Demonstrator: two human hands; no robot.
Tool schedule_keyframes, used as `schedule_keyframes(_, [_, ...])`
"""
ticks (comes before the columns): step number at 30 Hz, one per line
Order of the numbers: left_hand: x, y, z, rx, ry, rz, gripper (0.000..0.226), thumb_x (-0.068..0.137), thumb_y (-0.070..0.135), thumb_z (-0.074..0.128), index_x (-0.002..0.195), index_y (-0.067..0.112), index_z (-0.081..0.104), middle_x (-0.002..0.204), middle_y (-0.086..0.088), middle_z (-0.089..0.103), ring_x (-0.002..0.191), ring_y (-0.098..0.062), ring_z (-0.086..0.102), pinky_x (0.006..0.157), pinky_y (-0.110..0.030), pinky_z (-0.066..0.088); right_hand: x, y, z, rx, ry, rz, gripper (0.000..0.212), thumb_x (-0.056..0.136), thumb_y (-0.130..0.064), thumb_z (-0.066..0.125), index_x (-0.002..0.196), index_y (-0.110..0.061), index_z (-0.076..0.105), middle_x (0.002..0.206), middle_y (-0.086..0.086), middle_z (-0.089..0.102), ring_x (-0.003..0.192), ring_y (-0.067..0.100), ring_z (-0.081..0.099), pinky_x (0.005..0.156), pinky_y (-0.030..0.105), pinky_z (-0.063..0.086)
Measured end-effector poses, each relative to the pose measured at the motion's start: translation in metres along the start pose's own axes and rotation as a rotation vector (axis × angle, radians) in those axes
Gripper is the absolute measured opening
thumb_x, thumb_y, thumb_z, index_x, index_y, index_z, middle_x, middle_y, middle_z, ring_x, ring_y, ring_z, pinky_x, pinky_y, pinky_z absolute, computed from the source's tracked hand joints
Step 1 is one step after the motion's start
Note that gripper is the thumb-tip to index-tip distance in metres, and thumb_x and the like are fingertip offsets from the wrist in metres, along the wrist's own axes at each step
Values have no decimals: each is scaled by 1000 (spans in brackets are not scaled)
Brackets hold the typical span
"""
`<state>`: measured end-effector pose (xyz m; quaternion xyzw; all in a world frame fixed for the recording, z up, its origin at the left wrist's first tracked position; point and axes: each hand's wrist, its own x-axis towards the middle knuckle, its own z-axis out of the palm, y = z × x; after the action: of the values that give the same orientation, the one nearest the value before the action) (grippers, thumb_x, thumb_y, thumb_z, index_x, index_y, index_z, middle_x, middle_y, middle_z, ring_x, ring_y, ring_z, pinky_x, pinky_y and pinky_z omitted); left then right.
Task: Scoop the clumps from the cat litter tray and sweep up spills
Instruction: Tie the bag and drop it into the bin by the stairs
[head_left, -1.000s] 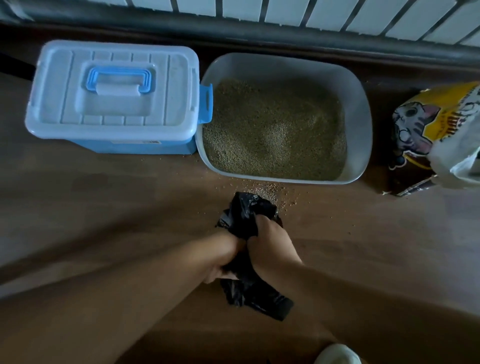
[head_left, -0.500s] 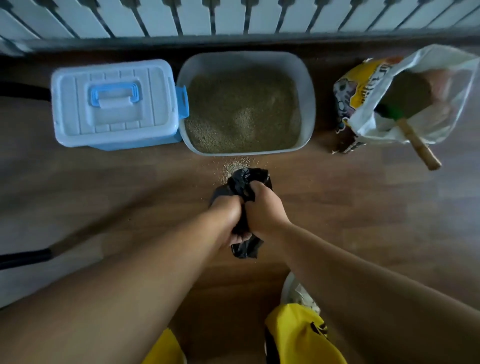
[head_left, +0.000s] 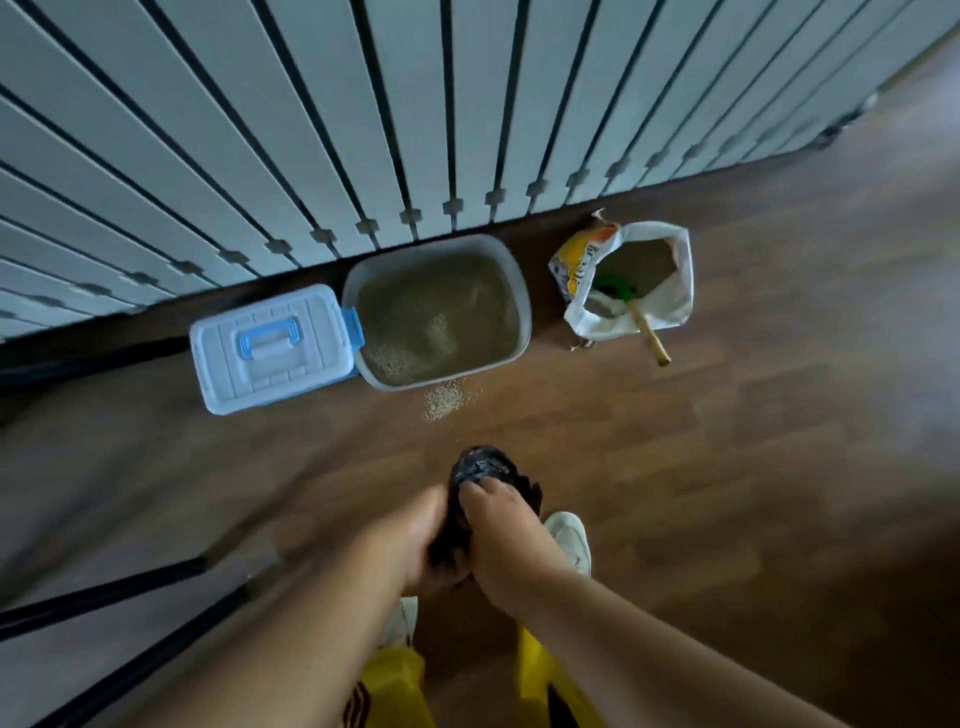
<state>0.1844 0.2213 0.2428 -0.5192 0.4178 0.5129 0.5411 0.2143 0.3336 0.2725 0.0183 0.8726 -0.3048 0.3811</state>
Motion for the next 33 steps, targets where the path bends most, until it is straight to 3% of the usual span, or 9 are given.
schedule_keyframes(2, [-26, -2, 6, 39, 29, 5, 24, 98, 25, 46, 91, 11, 64, 68, -6, 58, 54, -18, 54, 49, -24, 42, -20, -8, -15, -53, 25, -36, 29, 88, -10, 58, 116, -14, 52, 122, 7, 51, 118, 26, 43, 98, 39, 44])
schedule_keyframes(6, [-92, -2, 25, 121, 40, 40, 30, 100, 20, 44, 103, 4, 69, 92, -16, 69, 81, -26, 63, 69, -32, 53, -55, -31, -42, -123, 204, -64, 25, 81, -11, 55, 105, -17, 56, 110, 5, 54, 110, 29, 46, 91, 39, 46])
schedule_keyframes(9, [-129, -6, 32, 197, 47, 62, 30, 102, 20, 40, 92, 6, 65, 79, -12, 68, 71, -23, 62, 56, -28, 54, -79, -46, -58, -168, 320, -89, 24, 73, -29, 47, 92, -20, 59, 96, 1, 56, 95, 27, 51, 78, 38, 46])
schedule_keyframes(12, [-166, -14, 40, 256, 71, 139, 26, 103, 19, 41, 83, 16, 58, 71, -4, 60, 57, -16, 57, 44, -21, 48, -118, -64, -76, -146, 412, -58, 47, 68, -40, 26, 94, -21, 60, 98, -1, 57, 95, 25, 49, 81, 38, 47])
schedule_keyframes(15, [-202, -19, 41, 326, 45, 143, 21, 93, 11, 44, 76, 12, 55, 61, -7, 52, 44, -18, 47, 40, -17, 37, -157, -77, -82, -101, 491, 31, 30, 82, -40, 28, 89, -25, 54, 98, -4, 56, 98, 22, 48, 82, 37, 47])
schedule_keyframes(20, [-259, -30, 47, 311, 23, 202, 23, 97, 17, 46, 109, 9, 65, 104, -19, 68, 77, -27, 60, 44, -21, 47, -211, -107, -87, 678, 687, 398, 56, 101, -58, 30, 69, -20, 58, 72, -1, 60, 75, 20, 56, 67, 41, 44])
schedule_keyframes(27, [-327, -53, 77, 278, -50, 322, 12, 96, 13, 49, 97, 4, 57, 87, -16, 61, 66, -24, 56, 45, -26, 52, -236, -114, -114, 883, 630, 909, 80, 81, -79, 50, 123, -11, 53, 126, 13, 55, 119, 35, 51, 99, 46, 46])
schedule_keyframes(31, [-350, -73, 100, 224, -98, 347, 14, 97, 14, 48, 98, 6, 60, 94, -16, 64, 80, -26, 60, 59, -34, 52, -264, -96, -131, 940, 759, 974, 103, 66, -86, 58, 134, -9, 43, 137, 15, 45, 130, 36, 40, 105, 50, 40])
schedule_keyframes(33, [-358, -90, 117, 227, -108, 358, 17, 97, 15, 47, 96, 8, 62, 93, -14, 66, 83, -25, 61, 65, -34, 52, -276, -76, -137, 1281, 647, 955, 128, 45, -92, 65, 141, -11, 40, 138, 16, 48, 126, 39, 48, 102, 53, 45])
